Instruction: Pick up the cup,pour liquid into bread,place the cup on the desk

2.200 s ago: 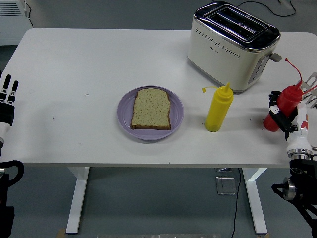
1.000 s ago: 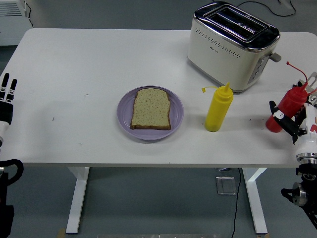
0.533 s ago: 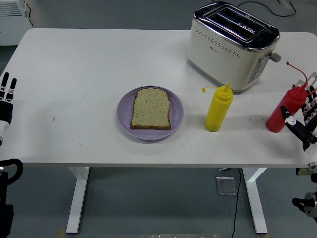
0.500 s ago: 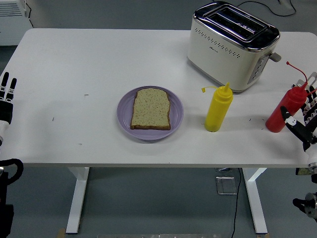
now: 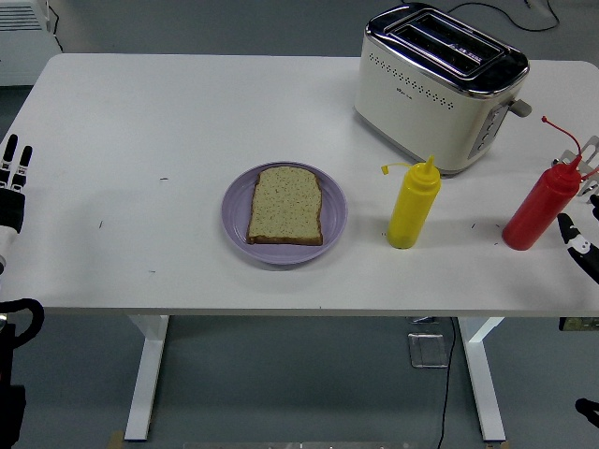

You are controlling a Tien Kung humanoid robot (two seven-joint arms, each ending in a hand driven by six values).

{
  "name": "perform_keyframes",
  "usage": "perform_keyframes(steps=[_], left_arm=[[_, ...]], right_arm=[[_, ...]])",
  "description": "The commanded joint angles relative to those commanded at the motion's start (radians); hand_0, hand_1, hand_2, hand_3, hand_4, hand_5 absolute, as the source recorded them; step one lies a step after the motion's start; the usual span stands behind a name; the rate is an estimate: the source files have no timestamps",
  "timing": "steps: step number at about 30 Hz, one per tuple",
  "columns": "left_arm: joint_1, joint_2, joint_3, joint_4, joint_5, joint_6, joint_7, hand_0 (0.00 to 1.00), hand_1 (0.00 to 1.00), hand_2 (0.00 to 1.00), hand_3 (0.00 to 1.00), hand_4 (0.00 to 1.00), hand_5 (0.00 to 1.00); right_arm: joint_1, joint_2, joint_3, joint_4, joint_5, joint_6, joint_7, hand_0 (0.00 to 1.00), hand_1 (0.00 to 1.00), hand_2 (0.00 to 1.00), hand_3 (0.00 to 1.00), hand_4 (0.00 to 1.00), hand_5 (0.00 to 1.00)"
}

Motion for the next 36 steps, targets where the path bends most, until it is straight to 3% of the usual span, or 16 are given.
perform_keyframes(steps=[4,5,7,10,11,12,16,17,19,21,22,23,28,29,31,36], left_arm=[[0.0,0.001,0.002,0.0,0.0,0.0,0.0,0.785,0.736,0.737,0.694,0.509,0.998],[0.001,0.001,0.002,0.001,0.0,0.0,0.0,0.785,0.736,0.737,0.694,0.51,0.998],[0.002,0.001,0.003,0.001,0.001,0.0,0.0,0.785,0.736,0.737,0.694,0.51,0.998],[0.002,0.001,0.005,0.001,0.001,0.001,0.0,0.785,0.736,0.737,0.694,0.51,0.998],[0.002,0.001,0.005,0.001,0.001,0.0,0.0,0.785,0.736,0.737,0.694,0.51,0.998],[0.003,0.001,0.007,0.001,0.001,0.0,0.0,0.785,0.736,0.737,0.694,0.51,0.998],[0.006,0.0,0.01,0.002,0.001,0.001,0.001,0.785,0.736,0.737,0.694,0.51,0.998],[0.006,0.0,0.011,0.002,0.001,0.0,0.0,0.786,0.737,0.737,0.694,0.509,0.998],[0.006,0.0,0.014,0.003,0.001,0.0,0.001,0.786,0.737,0.737,0.694,0.509,0.998],[0.007,-0.001,0.015,0.003,0.001,0.0,0.0,0.786,0.737,0.737,0.694,0.509,0.998],[0.008,-0.001,0.016,0.003,0.001,0.0,0.0,0.786,0.737,0.737,0.694,0.509,0.998],[0.009,-0.001,0.016,0.003,0.001,0.0,0.0,0.785,0.736,0.736,0.694,0.51,0.998],[0.011,0.0,0.013,0.002,0.001,0.0,0.0,0.785,0.736,0.736,0.694,0.51,0.998],[0.011,0.0,0.012,0.003,0.001,0.0,0.0,0.785,0.736,0.737,0.694,0.51,0.998],[0.011,0.0,0.011,0.003,0.0,0.0,0.0,0.785,0.736,0.737,0.694,0.51,0.998],[0.008,0.0,0.01,0.001,0.0,0.0,0.0,0.785,0.736,0.737,0.694,0.51,0.998]], right_arm=[[-0.037,0.004,0.028,0.023,0.109,-0.073,0.081,0.986,0.916,0.998,0.998,0.852,0.193],[-0.049,0.008,0.041,0.036,0.148,-0.111,0.115,0.889,0.78,0.855,0.916,0.83,0.188],[-0.059,0.011,0.062,0.053,0.224,-0.161,0.115,0.889,0.78,0.855,0.916,0.83,0.188],[-0.067,0.014,0.09,0.072,0.298,-0.19,0.115,0.889,0.78,0.855,0.916,0.83,0.188],[-0.068,0.015,0.095,0.076,0.303,-0.19,0.115,0.785,0.719,0.716,0.794,0.722,0.202],[-0.068,0.016,0.114,0.088,0.311,-0.186,0.115,0.785,0.719,0.716,0.794,0.722,0.202],[-0.044,0.025,0.184,0.13,0.302,-0.112,0.115,0.785,0.719,0.716,0.794,0.722,0.202],[-0.037,0.026,0.201,0.138,0.312,-0.083,0.115,0.778,0.729,0.716,0.742,0.653,0.22],[-0.022,0.029,0.237,0.153,0.388,-0.014,0.115,0.778,0.729,0.716,0.742,0.653,0.22],[-0.014,0.031,0.25,0.158,0.426,0.011,0.108,0.778,0.729,0.716,0.742,0.653,0.22],[-0.003,0.034,0.282,0.162,0.472,0.054,0.093,0.778,0.729,0.716,0.742,0.653,0.22],[0.007,0.036,0.308,0.161,0.516,0.096,0.074,0.793,0.742,0.732,0.742,0.598,0.301],[0.048,0.048,0.397,0.125,0.722,0.267,-0.04,0.793,0.742,0.732,0.742,0.598,0.301],[0.055,0.051,0.406,0.12,0.759,0.286,-0.055,0.801,0.745,0.739,0.747,0.58,0.351],[0.072,0.062,0.423,0.111,0.823,0.314,-0.083,0.801,0.745,0.739,0.747,0.58,0.351],[0.109,0.073,0.432,0.099,0.858,0.316,-0.111,0.799,0.742,0.739,0.745,0.57,0.364]])
